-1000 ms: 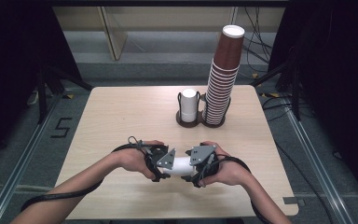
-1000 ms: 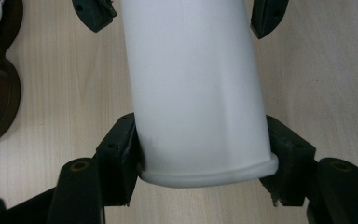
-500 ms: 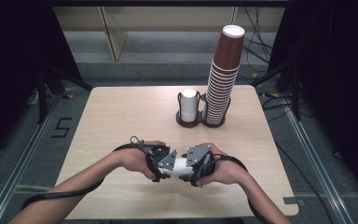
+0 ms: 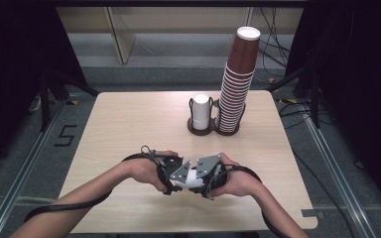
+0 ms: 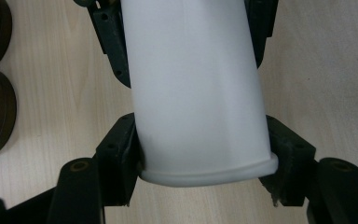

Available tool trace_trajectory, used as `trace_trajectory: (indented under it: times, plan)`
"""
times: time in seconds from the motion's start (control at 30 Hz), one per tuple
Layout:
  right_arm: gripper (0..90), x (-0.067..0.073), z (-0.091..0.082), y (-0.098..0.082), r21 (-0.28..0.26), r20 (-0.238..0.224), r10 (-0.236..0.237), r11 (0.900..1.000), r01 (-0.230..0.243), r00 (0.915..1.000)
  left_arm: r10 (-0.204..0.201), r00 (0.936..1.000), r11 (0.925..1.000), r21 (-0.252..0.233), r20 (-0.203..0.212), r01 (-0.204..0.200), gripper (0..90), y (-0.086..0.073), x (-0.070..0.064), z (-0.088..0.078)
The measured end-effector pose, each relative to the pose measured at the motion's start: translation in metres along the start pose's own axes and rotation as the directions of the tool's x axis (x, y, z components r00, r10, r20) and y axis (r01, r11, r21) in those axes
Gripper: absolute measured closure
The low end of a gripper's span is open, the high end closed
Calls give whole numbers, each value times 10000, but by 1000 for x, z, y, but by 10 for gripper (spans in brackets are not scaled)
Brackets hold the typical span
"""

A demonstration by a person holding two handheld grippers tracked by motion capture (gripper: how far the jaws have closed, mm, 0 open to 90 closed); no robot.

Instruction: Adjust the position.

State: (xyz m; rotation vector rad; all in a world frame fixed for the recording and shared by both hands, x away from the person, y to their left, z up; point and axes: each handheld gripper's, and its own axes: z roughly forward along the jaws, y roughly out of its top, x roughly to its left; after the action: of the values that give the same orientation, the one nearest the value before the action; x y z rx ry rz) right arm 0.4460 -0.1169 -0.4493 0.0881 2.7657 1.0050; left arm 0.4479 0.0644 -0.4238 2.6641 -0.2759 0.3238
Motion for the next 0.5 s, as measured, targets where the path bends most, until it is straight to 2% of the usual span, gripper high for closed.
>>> trace_trajectory:
  times: [0.03,0.17,0.23,0.33,0.4,0.43,0.5]
  plan:
    - [357,-1,-1,0,-10,89,-155,9999,155,9998,2,10000,10000,9,7,-2,367,0,0,0]
    - [362,0,1,-1,41,-39,-41,10000,41,10000,-30,10000,10000,39,23,30,367,1,-1,1]
    - [365,-1,0,-1,51,-5,-163,9999,163,9999,-87,9999,10000,3,70,87,366,1,-1,2]
    - [368,1,1,-2,133,-203,104,9999,-101,9997,-83,9999,10000,13,60,83,361,1,-1,2]
    - [369,-1,1,-2,107,-230,-45,9999,48,9997,-99,9999,9999,-26,86,99,352,1,-2,2]
    - [369,1,0,-2,164,-234,163,9997,-160,9996,-133,9999,9999,-62,101,134,349,0,-2,2]
    - [370,1,-1,-2,149,-305,180,9997,-176,9994,-196,9997,9997,-132,137,197,341,0,-2,2]
